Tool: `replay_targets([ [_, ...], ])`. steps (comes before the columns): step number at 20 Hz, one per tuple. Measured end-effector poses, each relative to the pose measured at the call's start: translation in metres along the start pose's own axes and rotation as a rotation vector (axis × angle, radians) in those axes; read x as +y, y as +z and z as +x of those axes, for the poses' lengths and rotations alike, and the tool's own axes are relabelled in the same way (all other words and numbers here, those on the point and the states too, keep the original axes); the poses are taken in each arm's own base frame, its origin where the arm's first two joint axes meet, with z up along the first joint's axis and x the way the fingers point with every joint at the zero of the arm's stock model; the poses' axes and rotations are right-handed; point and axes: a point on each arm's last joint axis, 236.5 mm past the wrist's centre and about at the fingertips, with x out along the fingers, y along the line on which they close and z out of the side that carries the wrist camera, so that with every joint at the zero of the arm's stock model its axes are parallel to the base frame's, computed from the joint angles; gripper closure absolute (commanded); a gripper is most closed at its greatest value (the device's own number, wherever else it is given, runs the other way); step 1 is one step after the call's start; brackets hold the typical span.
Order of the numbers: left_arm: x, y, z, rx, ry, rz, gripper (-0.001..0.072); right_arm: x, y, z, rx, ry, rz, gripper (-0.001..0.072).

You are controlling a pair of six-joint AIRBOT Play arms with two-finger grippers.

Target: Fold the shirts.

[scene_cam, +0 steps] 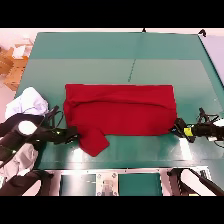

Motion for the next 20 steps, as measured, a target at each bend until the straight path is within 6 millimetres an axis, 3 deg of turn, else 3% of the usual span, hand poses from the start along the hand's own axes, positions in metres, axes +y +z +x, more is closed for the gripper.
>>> replay_targets([
  [3,-0.018,0.016,-0.027,-0.044,0.026,0.060,0.0681,0.017,0.008,-0.020,0.012,0.024,-0.025,0.0694],
  [7,-0.054,0.060,-0.063,-0.155,0.029,0.140,0.0681,0.060,0.032,-0.050,-0.045,0.097,-0.088,0.0694],
  [10,-0.074,0.100,-0.072,-0.193,0.041,0.175,0.0681,0.095,0.059,-0.065,-0.105,0.147,-0.137,0.0694],
  [14,-0.084,0.168,-0.072,-0.232,0.062,0.187,0.0681,0.130,0.100,-0.059,-0.132,0.181,-0.157,0.0694],
  [18,-0.079,0.232,-0.048,-0.233,0.079,0.191,0.0674,0.158,0.148,-0.027,-0.120,0.219,-0.136,0.0665],
  [19,-0.076,0.247,-0.037,-0.233,0.075,0.193,0.0409,0.163,0.157,-0.017,-0.112,0.229,-0.128,0.0488],
  [20,-0.075,0.262,-0.027,-0.243,0.065,0.190,0.0077,0.169,0.169,-0.007,-0.109,0.244,-0.116,0.0349],
])
